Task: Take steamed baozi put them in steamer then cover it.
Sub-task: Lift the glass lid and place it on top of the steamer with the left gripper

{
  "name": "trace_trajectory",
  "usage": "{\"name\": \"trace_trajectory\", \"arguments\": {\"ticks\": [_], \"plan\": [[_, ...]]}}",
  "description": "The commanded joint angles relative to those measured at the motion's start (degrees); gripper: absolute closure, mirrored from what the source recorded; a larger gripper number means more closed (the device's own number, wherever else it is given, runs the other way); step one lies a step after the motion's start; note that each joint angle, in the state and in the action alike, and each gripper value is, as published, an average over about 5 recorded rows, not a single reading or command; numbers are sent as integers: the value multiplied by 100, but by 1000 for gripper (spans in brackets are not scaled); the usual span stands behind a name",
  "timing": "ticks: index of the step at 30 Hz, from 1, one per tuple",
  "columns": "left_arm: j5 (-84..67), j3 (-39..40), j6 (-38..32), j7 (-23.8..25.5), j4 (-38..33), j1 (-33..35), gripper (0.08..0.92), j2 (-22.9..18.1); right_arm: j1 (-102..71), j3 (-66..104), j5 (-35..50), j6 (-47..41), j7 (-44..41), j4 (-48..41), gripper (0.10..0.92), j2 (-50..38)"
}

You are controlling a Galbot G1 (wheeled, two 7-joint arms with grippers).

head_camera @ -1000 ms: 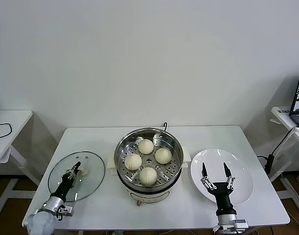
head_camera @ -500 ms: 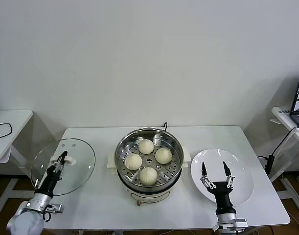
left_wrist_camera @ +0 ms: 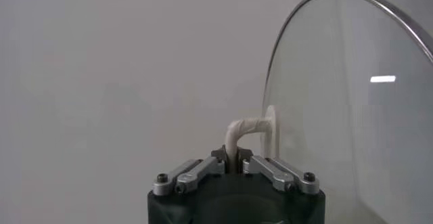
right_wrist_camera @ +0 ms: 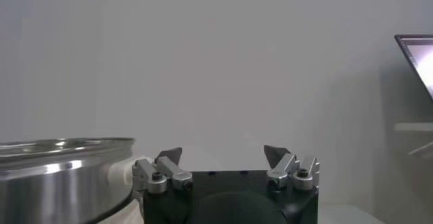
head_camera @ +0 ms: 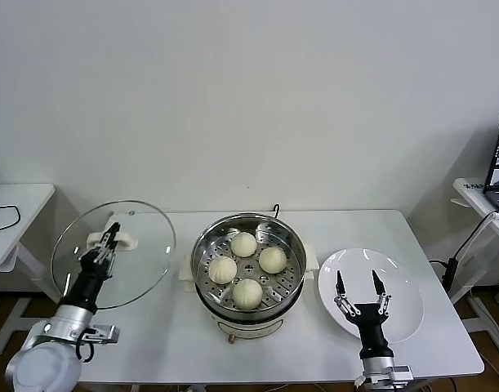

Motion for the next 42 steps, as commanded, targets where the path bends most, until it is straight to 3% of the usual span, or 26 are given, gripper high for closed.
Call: {"name": "trace_trajectory", "arguments": {"ticks": [1, 11, 20, 31, 42], "plan": [[50, 2068, 2574, 1525, -1834, -377, 801, 603, 14, 61, 20, 38, -4, -32, 203, -2], [1175, 3984, 3480, 2285, -1472, -1469, 801, 548, 27, 97, -15, 23, -11, -56, 203, 45], [1588, 4843, 3864, 2411, -722, -2232, 801, -18, 1, 95, -116, 17, -7, -64, 203, 127], [1909, 5446, 3964, 2318, 270, -2601, 801, -940, -37, 137, -185, 11, 3, -48, 203, 170], [2009, 5454, 3935, 2111, 913, -2702, 801, -1365, -23, 152, -187, 22, -9, -119, 203, 144]]}}
